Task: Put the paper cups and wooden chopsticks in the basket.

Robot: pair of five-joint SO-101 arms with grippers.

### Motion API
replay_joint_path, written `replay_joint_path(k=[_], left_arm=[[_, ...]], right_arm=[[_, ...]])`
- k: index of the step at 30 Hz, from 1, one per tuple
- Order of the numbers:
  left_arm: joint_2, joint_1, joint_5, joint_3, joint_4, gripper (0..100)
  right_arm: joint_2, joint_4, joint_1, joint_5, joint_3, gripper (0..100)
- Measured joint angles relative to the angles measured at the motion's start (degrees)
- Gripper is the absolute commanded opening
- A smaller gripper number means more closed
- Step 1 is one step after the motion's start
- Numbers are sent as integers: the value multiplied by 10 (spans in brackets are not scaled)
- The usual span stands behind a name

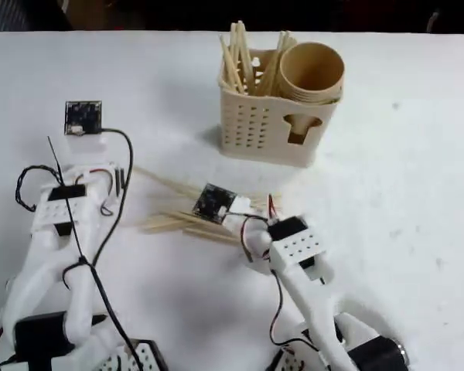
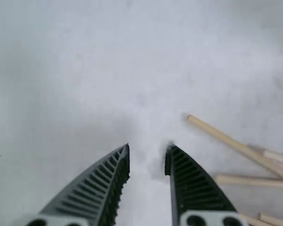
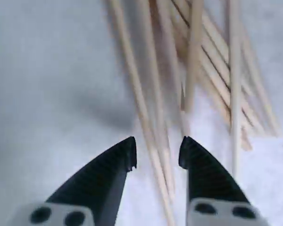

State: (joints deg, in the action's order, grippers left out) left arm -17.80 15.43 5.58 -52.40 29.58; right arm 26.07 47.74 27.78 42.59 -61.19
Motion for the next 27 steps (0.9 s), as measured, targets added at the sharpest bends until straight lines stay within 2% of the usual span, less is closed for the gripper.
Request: replay_joint_path(k=[10, 13, 15, 27], left_arm=[[0, 0, 0, 0, 0, 142], [0, 0, 0, 0, 0, 142], [0, 0, 0, 0, 0, 142], [0, 0, 0, 0, 0, 142]], right_arm=[[-80, -59, -1, 0, 6, 159], [-105, -58, -8, 0, 22, 103], [-107, -57, -9, 0, 26, 72], [-83, -54, -25, 0, 28, 50]])
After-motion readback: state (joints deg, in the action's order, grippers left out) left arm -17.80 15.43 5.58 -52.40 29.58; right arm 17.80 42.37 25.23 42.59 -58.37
